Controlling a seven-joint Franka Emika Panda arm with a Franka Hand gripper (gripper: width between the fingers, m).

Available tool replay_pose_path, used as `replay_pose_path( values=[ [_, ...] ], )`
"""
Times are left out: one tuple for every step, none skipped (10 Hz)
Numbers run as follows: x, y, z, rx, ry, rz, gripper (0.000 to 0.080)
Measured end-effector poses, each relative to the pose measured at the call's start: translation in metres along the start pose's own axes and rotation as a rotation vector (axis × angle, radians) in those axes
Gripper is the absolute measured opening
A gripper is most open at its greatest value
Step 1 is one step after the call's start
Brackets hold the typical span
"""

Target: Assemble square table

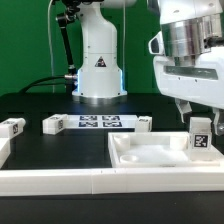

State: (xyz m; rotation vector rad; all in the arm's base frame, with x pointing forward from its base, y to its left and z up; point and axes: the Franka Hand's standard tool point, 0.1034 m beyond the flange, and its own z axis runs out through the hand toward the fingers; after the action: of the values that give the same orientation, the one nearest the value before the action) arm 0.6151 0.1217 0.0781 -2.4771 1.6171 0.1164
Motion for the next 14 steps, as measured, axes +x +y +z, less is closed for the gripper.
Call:
replay_pose_path(
  values=[
    [0.0002, 0.0021, 0.0004, -0.019, 0.004, -0.110, 0.0649],
    [0.0019, 0.0038, 0.0001, -0.060, 0.017, -0.259, 0.0649],
    [0.0037, 0.0027, -0.0013, -0.079, 0.026, -0.394, 0.0649],
    [0.0037, 0.0008, -0.0034, -0.093, 0.030, -0.496, 0.0649],
    [0.0033, -0.0007, -0.0046, -0.104, 0.036, -0.585, 0.0649],
    [0.0039, -0.0007, -0.0048, -0.113, 0.037, -0.705, 0.0649],
    [0.0039, -0.0008, -0.0048, -0.116, 0.034, -0.792, 0.0649],
    [0.0039, -0.0009, -0.0048, -0.121, 0.034, -0.869, 0.0649],
    [0.0043, -0.0008, -0.0045, -0.122, 0.034, -0.900, 0.0649],
    [0.0060, -0.0001, -0.0046, -0.125, 0.029, -0.995, 0.0649],
    [0.0067, 0.0001, -0.0047, -0.126, 0.027, -1.032, 0.0649],
    [0.0066, 0.0001, -0.0047, -0.126, 0.027, -1.024, 0.0535],
    [0.0067, 0.0001, -0.0047, -0.126, 0.027, -1.024, 0.0535],
    [0.0067, 0.0001, -0.0047, -0.126, 0.027, -1.024, 0.0330]
  ],
)
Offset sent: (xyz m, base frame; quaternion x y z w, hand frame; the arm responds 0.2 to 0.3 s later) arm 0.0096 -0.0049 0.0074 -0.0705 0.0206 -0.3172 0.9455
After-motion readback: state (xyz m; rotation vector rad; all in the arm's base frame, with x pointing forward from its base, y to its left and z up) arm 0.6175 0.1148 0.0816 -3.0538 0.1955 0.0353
